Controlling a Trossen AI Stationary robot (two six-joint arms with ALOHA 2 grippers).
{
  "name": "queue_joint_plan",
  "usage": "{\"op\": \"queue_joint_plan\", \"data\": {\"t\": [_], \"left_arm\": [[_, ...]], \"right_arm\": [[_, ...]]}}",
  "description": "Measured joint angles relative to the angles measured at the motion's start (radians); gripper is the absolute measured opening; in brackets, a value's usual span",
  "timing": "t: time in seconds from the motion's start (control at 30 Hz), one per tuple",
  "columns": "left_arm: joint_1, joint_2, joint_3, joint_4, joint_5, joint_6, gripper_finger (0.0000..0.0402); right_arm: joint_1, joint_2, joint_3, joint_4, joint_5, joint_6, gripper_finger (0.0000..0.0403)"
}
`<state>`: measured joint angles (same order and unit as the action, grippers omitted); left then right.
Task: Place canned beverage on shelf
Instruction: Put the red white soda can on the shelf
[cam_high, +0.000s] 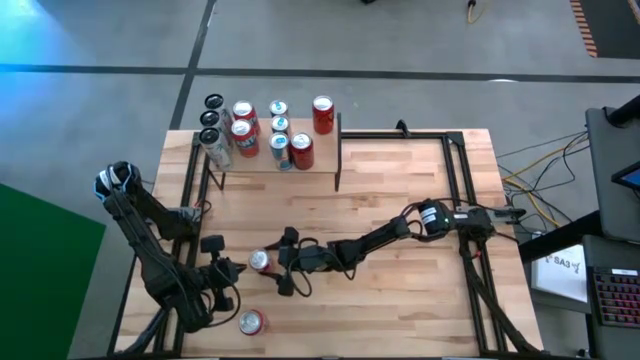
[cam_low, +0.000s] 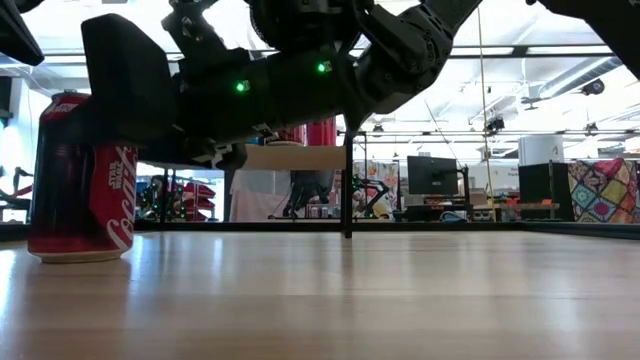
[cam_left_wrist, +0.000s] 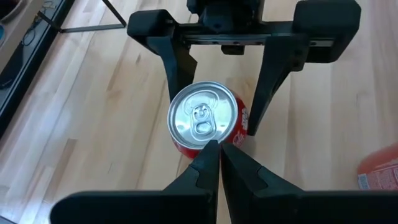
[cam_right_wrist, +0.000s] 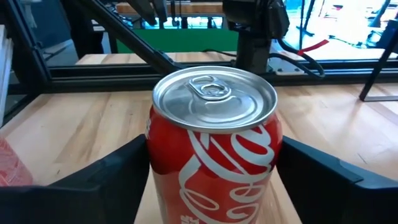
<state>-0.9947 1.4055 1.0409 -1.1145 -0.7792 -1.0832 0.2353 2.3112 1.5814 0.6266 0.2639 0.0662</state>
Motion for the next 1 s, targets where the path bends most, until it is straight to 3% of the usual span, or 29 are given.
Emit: {"op": "queue_joint_plan", "data": {"t": [0.17,0.7,1.0], "left_arm": [[0.000,0.000,0.000,0.000,0.000,0.000,0.0000],[-0.006,-0.003,0.072,-0.002,-0.052,0.044,0.0000],[-0.095,-0.024,0.194,-0.002,-0.203,0.161,0.0000]], "right_arm": [[-0.001,0.000,0.000,0.000,-0.010,0.000,0.0275],[0.002,-0.059,-0.002,-0.044,-0.024,0.007,0.0277],[0.019,-0.209,-0.009,-0.136,-0.028,-0.052,0.0278]]}}
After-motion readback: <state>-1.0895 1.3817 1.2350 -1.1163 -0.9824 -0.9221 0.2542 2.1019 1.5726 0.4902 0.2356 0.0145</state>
